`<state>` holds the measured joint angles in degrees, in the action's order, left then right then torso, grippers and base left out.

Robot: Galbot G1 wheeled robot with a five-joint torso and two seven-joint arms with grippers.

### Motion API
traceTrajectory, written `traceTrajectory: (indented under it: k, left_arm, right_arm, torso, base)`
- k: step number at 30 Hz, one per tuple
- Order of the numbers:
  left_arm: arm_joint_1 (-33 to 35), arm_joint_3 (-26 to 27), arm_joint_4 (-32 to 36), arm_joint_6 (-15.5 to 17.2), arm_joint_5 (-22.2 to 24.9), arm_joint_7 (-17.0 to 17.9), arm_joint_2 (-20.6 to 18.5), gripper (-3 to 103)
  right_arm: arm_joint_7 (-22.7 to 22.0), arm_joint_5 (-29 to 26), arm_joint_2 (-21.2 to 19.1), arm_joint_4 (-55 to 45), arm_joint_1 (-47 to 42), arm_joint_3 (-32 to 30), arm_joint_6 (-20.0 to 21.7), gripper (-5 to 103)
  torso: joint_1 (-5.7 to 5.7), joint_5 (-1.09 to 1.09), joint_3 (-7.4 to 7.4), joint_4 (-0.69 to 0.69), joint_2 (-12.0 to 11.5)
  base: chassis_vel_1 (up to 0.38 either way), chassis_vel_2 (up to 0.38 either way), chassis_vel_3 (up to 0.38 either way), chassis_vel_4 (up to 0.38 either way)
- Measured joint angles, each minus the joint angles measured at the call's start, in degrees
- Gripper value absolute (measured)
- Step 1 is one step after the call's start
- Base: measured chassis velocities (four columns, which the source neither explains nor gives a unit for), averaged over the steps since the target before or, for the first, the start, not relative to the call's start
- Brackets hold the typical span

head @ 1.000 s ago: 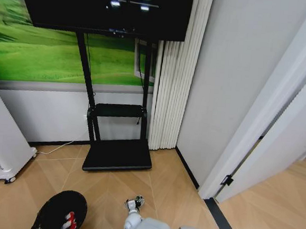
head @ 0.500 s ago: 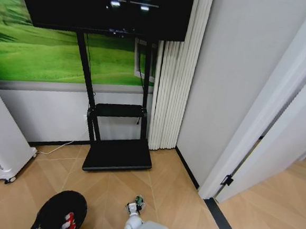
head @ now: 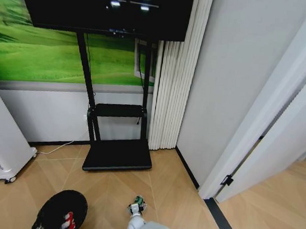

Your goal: Pick up the trash bin and place the garbage on the floor into it.

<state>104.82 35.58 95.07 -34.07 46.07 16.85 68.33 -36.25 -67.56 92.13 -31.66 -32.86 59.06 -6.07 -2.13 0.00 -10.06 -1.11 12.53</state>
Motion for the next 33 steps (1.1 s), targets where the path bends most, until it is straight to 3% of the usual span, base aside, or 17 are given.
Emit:
traceTrajectory:
  k: [8, 14, 18, 20, 21, 22, 24, 28, 33]
  left_arm:
    - [-0.09, 0.06, 0.10, 0.04, 0.16, 0.04, 0.15, 8]
    - [-0.15, -0.03, 0.10, 0.03, 0.01, 0.04, 0.64, 8]
    - [-0.14, -0.07, 0.05, 0.03, -0.14, 0.03, 0.70, 8]
    - [-0.11, -0.11, 0.01, 0.03, -0.18, 0.00, 0.70, 8]
    - [-0.11, -0.11, 0.01, 0.03, -0.18, 0.00, 0.70, 8]
    - [-0.04, -0.09, 0.01, 0.03, -0.16, -0.01, 0.63, 8]
    - [0.02, -0.05, 0.03, 0.03, -0.13, -0.01, 0.53, 8]
    - [0.58, 0.38, 0.91, 0.12, -0.10, 0.17, -0.24, 8]
    - [0.40, 1.08, 2.31, 0.93, 0.21, 1.62, -2.33, 8]
  right_arm:
    - [0.97, -1.34, 0.00, 0.68, -0.42, -0.21, -0.08, 103]
    - [1.08, -2.34, 0.01, 0.72, -0.85, -1.01, -0.07, 79]
    - [1.08, -2.46, 0.00, 0.83, -1.06, -1.35, -0.07, 74]
    - [1.11, -2.36, 0.01, 0.68, -1.25, -1.34, -0.08, 63]
    - [1.11, -2.36, 0.01, 0.68, -1.25, -1.34, -0.08, 63]
    - [1.14, -2.20, 0.00, 0.48, -1.33, -1.32, -0.26, 52]
    - [1.14, -2.11, 0.00, 0.15, -1.34, -1.32, -0.39, 52]
    - [0.60, -0.38, 0.00, -1.14, -0.68, -1.78, -1.60, 35]
    - [0.33, 0.62, 0.00, -1.74, 1.62, -1.57, -2.18, 26]
  torso:
    - [0.00, 0.00, 0.00, 0.00, 0.00]
    - [0.00, 0.00, 0.00, 0.00, 0.00]
    - [0.00, 0.00, 0.00, 0.00, 0.00]
    - [0.00, 0.00, 0.00, 0.00, 0.00]
    - [0.00, 0.00, 0.00, 0.00, 0.00]
    - [0.00, -0.01, 0.00, 0.00, 0.00]
    - [0.00, 0.00, 0.00, 0.00, 0.00]
    - [0.00, -0.01, 0.00, 0.00, 0.00]
    - [0.00, -0.01, -0.01, 0.01, 0.00]
  base:
    - [0.000, 0.000, 0.000, 0.000]
    - [0.000, 0.000, 0.000, 0.000]
    - [0.000, 0.000, 0.000, 0.000]
    - [0.000, 0.000, 0.000, 0.000]
    - [0.000, 0.000, 0.000, 0.000]
    - [0.000, 0.000, 0.000, 0.000]
    - [0.000, 0.000, 0.000, 0.000]
    - [0.000, 0.000, 0.000, 0.000]
    - [0.000, 0.000, 0.000, 0.000]
